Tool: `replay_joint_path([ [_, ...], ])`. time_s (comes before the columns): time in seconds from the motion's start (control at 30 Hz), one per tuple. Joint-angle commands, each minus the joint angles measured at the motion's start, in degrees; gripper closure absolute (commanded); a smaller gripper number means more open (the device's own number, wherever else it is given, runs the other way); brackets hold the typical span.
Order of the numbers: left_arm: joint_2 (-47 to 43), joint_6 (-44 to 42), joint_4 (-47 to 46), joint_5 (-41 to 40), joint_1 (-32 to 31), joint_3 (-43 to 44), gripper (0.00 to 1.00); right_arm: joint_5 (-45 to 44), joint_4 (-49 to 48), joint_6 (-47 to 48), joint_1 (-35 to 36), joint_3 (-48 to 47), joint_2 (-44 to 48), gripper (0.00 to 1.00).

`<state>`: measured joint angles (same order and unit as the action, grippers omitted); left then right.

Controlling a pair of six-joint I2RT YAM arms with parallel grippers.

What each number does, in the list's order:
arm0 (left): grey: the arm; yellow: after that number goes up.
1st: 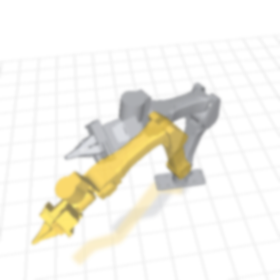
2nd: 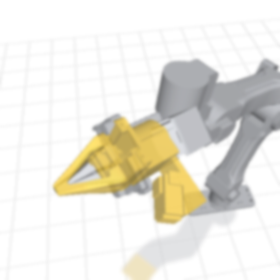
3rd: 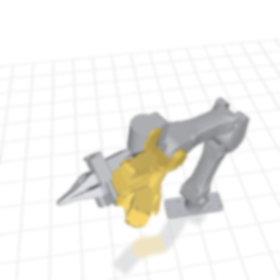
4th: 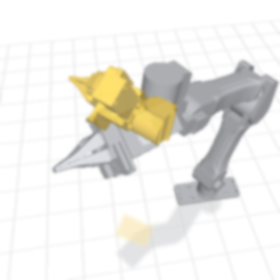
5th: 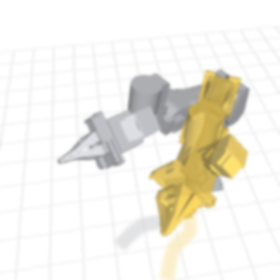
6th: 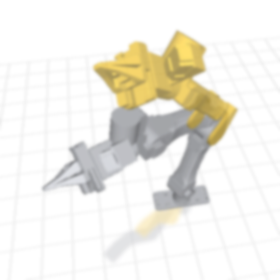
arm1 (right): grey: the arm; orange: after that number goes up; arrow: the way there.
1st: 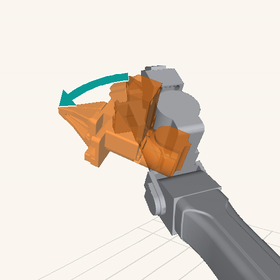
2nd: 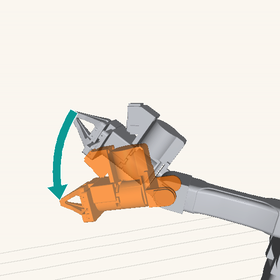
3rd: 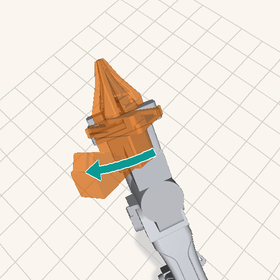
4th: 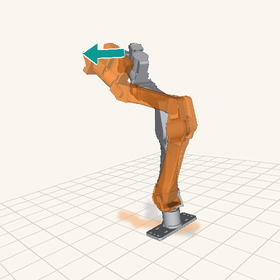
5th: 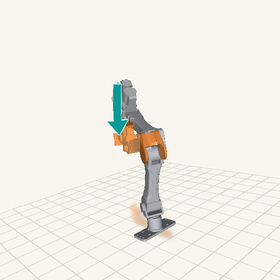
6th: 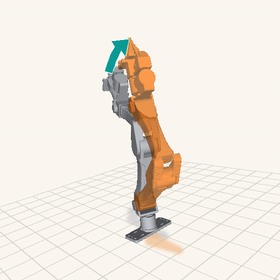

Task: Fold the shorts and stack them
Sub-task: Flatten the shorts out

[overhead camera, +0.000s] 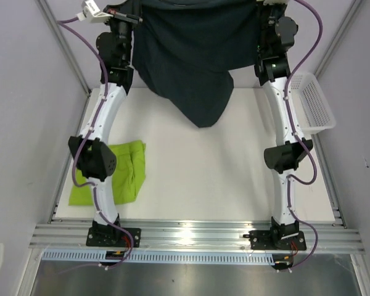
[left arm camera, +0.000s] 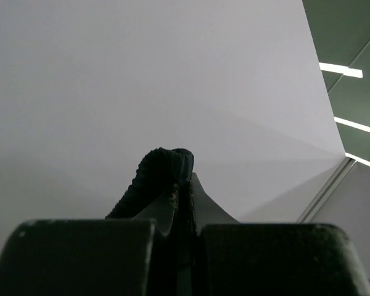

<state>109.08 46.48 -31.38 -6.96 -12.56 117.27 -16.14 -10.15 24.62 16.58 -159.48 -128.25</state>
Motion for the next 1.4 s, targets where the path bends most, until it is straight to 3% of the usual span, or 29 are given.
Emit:
replay_joint_path([
  [0.0,9.13,10.72,0.72,9.83,2.80,17.20,1.00,4.98,0.50,-14.23,-3.48,2.66,2.27,1.00],
  [0.03,9.05,11.52,-2.00,11.25,2.97,15.81,1.00,5.76,-3.78,-15.29,-3.48,13.12,10.22,1.00],
  [0.07,7.74,12.31,-8.20,11.70,2.72,8.22,1.00,6.99,-19.22,-16.00,-3.57,24.97,14.56,1.00],
  [0.13,0.72,12.76,-15.78,9.61,2.45,-13.45,1.00,6.92,-20.45,-18.46,-4.10,39.27,19.59,1.00],
  [0.2,-4.28,13.28,-27.04,8.72,2.36,-23.53,1.00,6.30,-25.23,-21.10,-4.54,48.42,22.67,1.00],
  [0.23,-5.53,13.63,-30.73,8.02,2.45,-36.72,1.00,6.21,-29.10,-22.41,-4.80,61.26,24.78,1.00],
  [0.27,-6.41,14.42,-37.46,8.28,2.28,-40.42,1.00,6.30,-33.22,-23.99,-4.98,66.35,28.45,1.00],
  [0.37,-10.10,16.88,-45.41,10.38,2.01,-55.81,1.00,6.12,-38.85,-29.18,-4.63,84.46,34.96,1.00],
  [0.57,-17.14,14.61,-56.14,9.51,-0.79,-83.20,1.00,1.13,-35.23,-31.12,0.37,108.99,44.91,1.00],
  [0.73,-17.05,15.83,-62.22,13.10,-1.86,-91.78,1.00,-1.78,-26.07,-33.76,4.51,118.07,51.68,1.00],
  [0.9,-23.01,16.28,-57.41,19.17,-2.21,-99.23,1.00,-5.55,-11.14,-32.62,10.04,120.89,58.89,1.00],
  [1.07,-30.58,15.14,-43.97,22.51,-2.38,-103.03,1.00,-5.74,5.38,-34.11,14.09,122.04,65.13,1.00],
  [1.17,-36.99,13.12,-35.27,22.61,-2.47,-106.36,1.00,-9.15,9.80,-35.42,18.30,123.88,67.33,1.00],
  [1.37,-52.81,5.30,-7.51,19.45,-3.44,-106.55,0.98,-14.52,19.01,-35.26,26.82,125.47,70.58,1.00],
])
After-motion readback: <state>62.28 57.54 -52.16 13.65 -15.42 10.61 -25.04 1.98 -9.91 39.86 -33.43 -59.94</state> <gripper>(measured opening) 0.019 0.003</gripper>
